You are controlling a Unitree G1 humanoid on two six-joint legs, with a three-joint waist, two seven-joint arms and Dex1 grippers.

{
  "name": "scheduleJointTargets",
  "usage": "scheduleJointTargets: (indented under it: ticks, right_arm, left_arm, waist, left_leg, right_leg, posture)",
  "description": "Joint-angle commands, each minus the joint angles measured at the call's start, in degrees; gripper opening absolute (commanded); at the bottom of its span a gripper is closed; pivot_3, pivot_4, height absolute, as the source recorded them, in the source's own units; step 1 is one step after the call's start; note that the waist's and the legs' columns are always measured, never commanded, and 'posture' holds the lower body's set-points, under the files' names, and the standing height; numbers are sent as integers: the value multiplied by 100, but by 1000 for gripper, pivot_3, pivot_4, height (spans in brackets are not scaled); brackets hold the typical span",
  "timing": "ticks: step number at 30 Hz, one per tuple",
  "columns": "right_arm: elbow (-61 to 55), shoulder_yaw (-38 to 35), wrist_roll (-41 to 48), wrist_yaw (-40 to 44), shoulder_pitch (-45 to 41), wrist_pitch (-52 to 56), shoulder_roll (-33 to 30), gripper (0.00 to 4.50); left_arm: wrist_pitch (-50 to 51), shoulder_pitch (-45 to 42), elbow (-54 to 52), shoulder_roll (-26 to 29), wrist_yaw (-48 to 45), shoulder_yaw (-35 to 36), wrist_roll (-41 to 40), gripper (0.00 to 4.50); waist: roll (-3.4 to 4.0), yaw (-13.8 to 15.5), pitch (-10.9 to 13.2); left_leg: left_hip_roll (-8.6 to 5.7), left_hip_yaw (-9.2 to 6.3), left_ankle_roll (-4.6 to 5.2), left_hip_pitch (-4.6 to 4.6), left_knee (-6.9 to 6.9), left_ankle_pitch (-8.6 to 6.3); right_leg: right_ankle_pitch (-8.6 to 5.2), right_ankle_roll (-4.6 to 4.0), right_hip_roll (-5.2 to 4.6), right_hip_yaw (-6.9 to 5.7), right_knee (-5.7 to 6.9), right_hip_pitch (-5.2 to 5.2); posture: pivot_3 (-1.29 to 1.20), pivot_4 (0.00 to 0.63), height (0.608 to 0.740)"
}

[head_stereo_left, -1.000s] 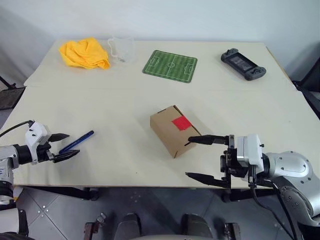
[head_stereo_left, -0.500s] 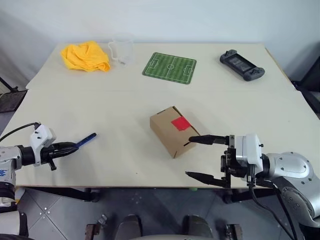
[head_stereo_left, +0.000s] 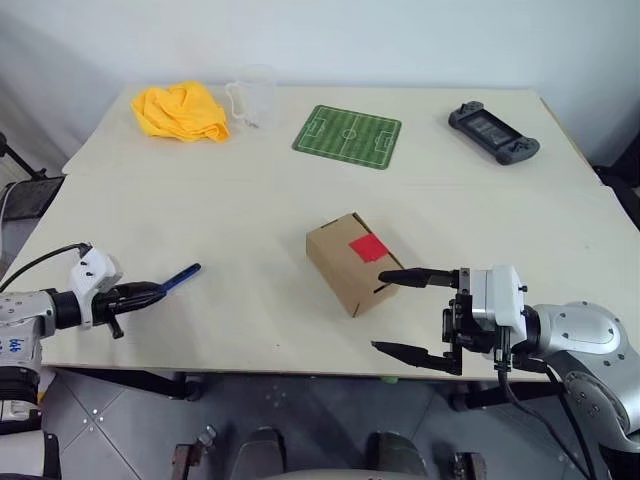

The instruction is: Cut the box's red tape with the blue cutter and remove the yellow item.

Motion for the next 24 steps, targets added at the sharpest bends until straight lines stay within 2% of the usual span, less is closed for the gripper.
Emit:
scheduleJointTargets:
  ticks: [1,5,9,12,15,17,20,24]
  right_arm:
    - [-203,-473,319,104,248,101,-250,4500]
    - [-321,-912,652,309,743,409,-657,4500]
    - [-442,-1136,445,458,1614,470,-931,4500]
    - [-385,-1117,170,179,1866,536,-927,4500]
    - [-375,-1125,-238,-59,2145,506,-912,3971]
    - [-437,-1118,-353,-257,2161,631,-916,3451]
    - [-512,-1071,-478,-346,2211,656,-909,2482]
    - [-402,-417,-864,-521,1847,701,-909,1037]
  left_arm:
    - [723,327,-1995,-18,-543,-353,-515,461]
    - [1550,410,-3702,-10,-518,-1038,-381,461]
    - [2441,57,-4802,-786,294,-2095,134,461]
    - [2871,-229,-4936,-1459,843,-2949,734,461]
    - [3268,-556,-4796,-2056,1404,-3561,1315,461]
    - [3607,-802,-4697,-2366,1641,-3764,1498,461]
    - [3907,-975,-4786,-2524,1597,-4060,1583,461]
    - [4114,-1159,-4757,-2588,1585,-4392,1727,461]
  waist:
    - [-17,8,11]
    - [-35,0,21]
    - [-31,20,19]
    - [-33,21,20]
    - [-34,39,18]
    - [-32,87,16]
    - [-33,184,16]
    - [-32,218,16]
  left_leg:
    - [1,0,0,-9,4,-1]
    - [2,-2,2,-22,16,-4]
    - [1,0,7,-17,18,-8]
    - [1,0,10,-23,31,-11]
    - [1,-1,10,-24,36,-12]
    - [-1,0,11,-22,40,-12]
    - [-1,-1,18,-23,58,-17]
    - [-1,-2,22,-23,71,-24]
  right_leg:
    - [0,0,0,0,0,-6]
    - [0,0,1,0,1,-13]
    - [1,0,1,3,-2,-8]
    - [2,3,1,3,-3,-7]
    - [3,3,1,4,-4,-6]
    - [5,3,0,5,-14,-1]
    - [9,2,0,6,-34,8]
    - [9,1,0,6,-43,20]
  posture:
    - [0,150,740]
    - [0,150,740]
    - [0,150,740]
    - [0,150,740]
    - [0,150,740]
    - [0,150,740]
    - [0,150,740]
    - [0,150,740]
